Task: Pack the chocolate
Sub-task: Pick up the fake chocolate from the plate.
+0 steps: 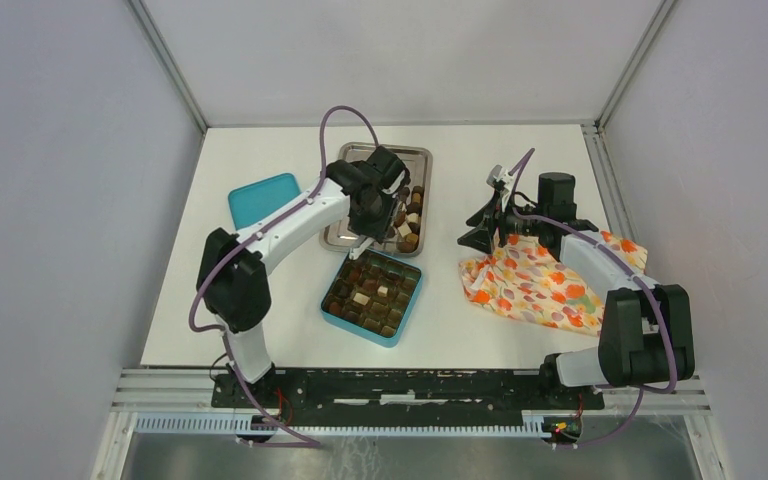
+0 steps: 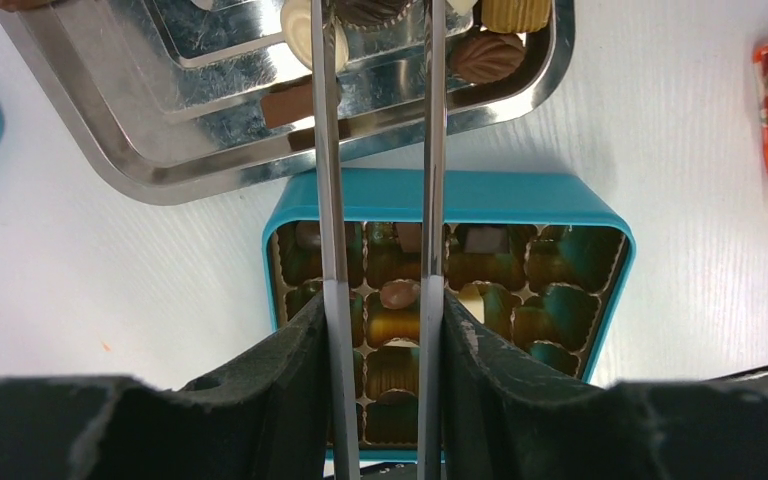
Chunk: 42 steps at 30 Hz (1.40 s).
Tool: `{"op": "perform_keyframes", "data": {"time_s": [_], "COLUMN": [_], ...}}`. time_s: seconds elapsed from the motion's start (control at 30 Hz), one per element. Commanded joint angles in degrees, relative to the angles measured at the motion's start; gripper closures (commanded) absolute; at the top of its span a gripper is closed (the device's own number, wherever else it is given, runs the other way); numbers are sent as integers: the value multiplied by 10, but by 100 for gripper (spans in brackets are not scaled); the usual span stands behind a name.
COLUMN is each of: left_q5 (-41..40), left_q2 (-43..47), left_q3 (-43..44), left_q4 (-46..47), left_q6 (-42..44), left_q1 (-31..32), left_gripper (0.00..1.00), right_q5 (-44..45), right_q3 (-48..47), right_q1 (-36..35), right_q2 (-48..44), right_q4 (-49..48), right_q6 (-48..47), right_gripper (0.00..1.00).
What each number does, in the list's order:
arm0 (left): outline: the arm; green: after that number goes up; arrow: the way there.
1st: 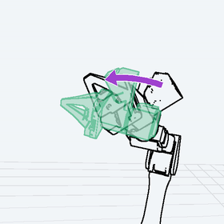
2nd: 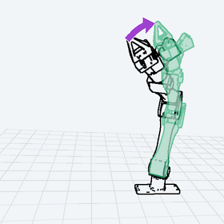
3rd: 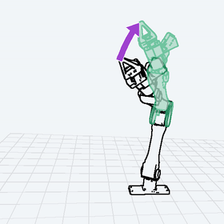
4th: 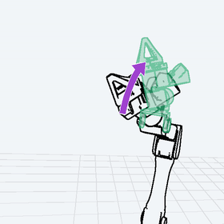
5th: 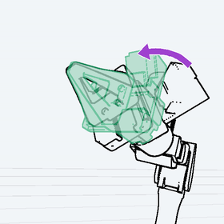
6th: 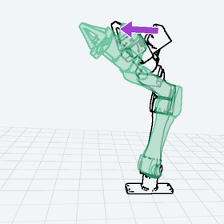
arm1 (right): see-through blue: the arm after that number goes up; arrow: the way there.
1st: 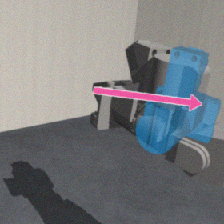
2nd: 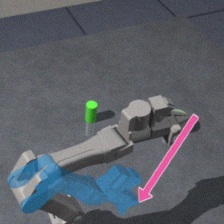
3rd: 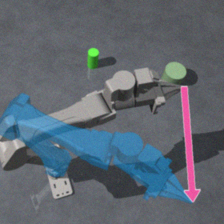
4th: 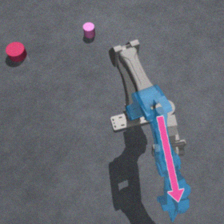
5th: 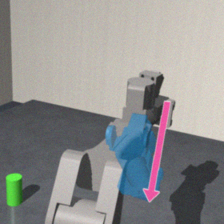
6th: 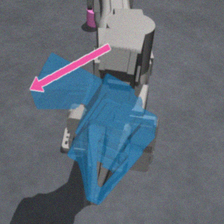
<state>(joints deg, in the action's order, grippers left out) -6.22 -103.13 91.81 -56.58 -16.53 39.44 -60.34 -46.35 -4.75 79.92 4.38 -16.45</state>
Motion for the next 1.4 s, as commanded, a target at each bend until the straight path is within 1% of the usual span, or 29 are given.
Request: {"op": "perform_keyframes", "data": {"time_s": [0.0, 0.97, 1.37], "left_q5": [-23, -10, -2], "left_q2": [-21, -72, -77], "left_q3": [45, 83, 99], "left_q4": [-25, -64, -91], "left_q6": [42, 28, -2], "left_q1": [-4, -12, -24], "left_gripper": [55, 54, 53], "right_q5": [-3, -4, -4], "right_q3": [-3, -5, -3], "right_q1": [0, 0, 0], "right_q2": [-10, -7, -8], "right_q4": [-8, -6, -7], "right_q6": [-13, -14, -16], "right_gripper": [32, 32, 32]}}
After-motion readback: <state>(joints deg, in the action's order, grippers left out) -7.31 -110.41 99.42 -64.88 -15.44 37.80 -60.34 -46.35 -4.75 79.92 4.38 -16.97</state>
